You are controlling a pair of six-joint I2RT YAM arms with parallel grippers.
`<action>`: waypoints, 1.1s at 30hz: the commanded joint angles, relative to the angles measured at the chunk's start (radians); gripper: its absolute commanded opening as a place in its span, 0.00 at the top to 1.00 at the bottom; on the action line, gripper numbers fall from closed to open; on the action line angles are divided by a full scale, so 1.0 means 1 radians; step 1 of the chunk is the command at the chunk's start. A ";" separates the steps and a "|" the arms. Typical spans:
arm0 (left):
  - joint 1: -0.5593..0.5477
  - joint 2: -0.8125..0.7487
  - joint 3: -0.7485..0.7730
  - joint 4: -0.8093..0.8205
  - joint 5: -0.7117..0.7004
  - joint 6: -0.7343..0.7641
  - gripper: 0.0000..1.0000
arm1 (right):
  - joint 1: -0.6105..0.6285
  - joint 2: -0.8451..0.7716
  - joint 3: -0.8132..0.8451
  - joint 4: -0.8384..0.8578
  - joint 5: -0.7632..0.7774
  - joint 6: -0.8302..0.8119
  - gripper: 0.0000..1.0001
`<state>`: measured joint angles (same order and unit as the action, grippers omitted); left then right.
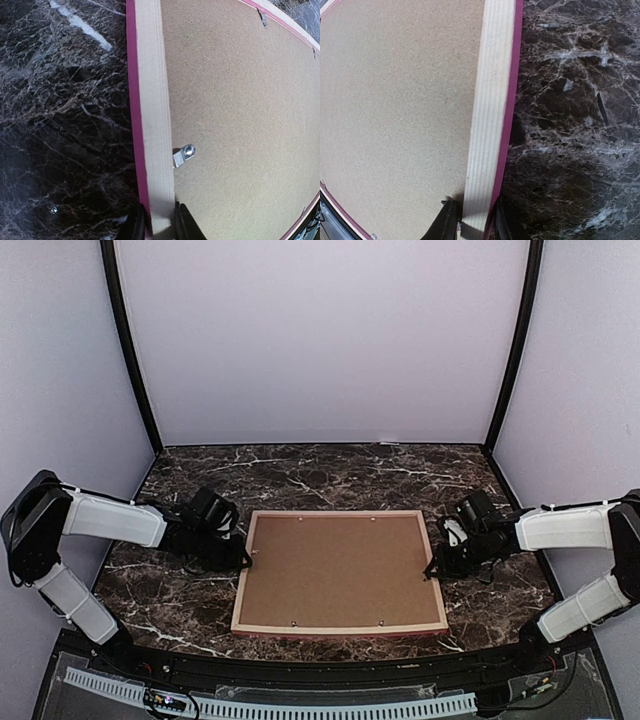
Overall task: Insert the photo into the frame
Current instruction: Press the fastener onto the backboard.
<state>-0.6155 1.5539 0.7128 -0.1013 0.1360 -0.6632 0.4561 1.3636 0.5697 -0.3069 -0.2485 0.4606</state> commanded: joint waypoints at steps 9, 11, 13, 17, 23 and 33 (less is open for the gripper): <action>-0.014 0.000 -0.029 -0.053 0.025 0.001 0.79 | 0.015 0.028 -0.016 0.018 -0.149 -0.022 0.71; -0.013 0.001 -0.029 -0.054 0.025 0.000 0.79 | 0.014 0.029 -0.008 0.016 -0.141 -0.022 0.66; -0.015 0.000 -0.029 -0.052 0.026 -0.001 0.79 | 0.012 0.032 0.006 0.011 -0.134 -0.023 0.62; -0.015 -0.004 -0.030 -0.052 0.025 -0.004 0.78 | 0.007 0.040 0.032 0.004 -0.116 -0.025 0.56; -0.015 -0.013 -0.033 -0.054 0.020 -0.004 0.78 | 0.004 0.045 0.032 0.004 -0.118 -0.027 0.58; -0.015 -0.011 -0.046 -0.032 0.031 -0.010 0.78 | 0.000 0.041 0.015 0.028 -0.120 -0.011 0.66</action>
<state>-0.6151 1.5433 0.7025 -0.0994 0.1242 -0.6674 0.4480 1.3865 0.5968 -0.3305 -0.2947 0.4461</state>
